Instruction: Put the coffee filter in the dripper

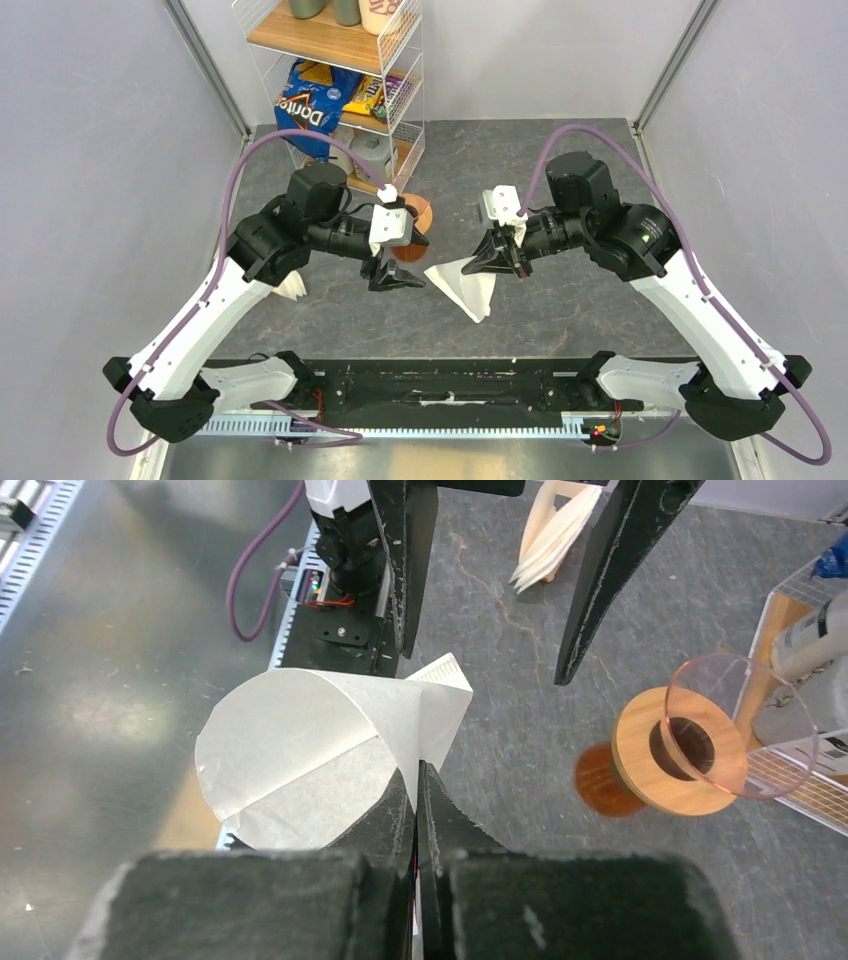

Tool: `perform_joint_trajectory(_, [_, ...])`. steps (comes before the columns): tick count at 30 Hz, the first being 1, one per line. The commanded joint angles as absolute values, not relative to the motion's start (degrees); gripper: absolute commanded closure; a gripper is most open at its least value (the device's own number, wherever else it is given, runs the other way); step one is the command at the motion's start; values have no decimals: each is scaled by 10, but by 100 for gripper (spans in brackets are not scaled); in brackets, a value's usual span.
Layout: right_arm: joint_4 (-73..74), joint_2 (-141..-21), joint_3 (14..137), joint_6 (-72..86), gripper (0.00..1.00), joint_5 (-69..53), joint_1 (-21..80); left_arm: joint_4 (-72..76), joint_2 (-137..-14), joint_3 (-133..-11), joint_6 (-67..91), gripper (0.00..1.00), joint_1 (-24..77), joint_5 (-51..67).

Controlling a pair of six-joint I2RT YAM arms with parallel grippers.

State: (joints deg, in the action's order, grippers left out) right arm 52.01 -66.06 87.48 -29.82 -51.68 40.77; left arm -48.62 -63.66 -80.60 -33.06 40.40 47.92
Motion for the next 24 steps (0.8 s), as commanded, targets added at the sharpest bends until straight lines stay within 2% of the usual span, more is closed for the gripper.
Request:
perform_joint_trajectory(1, [500, -642, 886, -304, 100, -452, 426, -419, -638, -801, -264, 27, 434, 467])
perform_joint_trajectory(8, [468, -632, 876, -291, 100, -424, 428, -412, -646, -787, -257, 30, 465, 440])
perform_joint_trajectory(15, [468, -623, 871, -306, 100, -431, 428, -401, -648, -776, -254, 57, 465, 428])
perform_joint_trajectory(17, [468, -618, 870, -308, 100, -428, 428, -401, -639, -766, -247, 55, 463, 413])
perform_joint_trajectory(19, [471, -614, 869, -311, 100, -414, 428, -397, -620, -752, -219, 44, 445, 428])
perform_joint_trajectory(21, [467, -609, 868, -312, 100, -392, 428, -380, -596, -731, -160, 39, 423, 456])
perform_joint_trajectory(24, [442, -595, 856, -305, 100, -355, 428, -306, -560, -684, 1, 42, 379, 501])
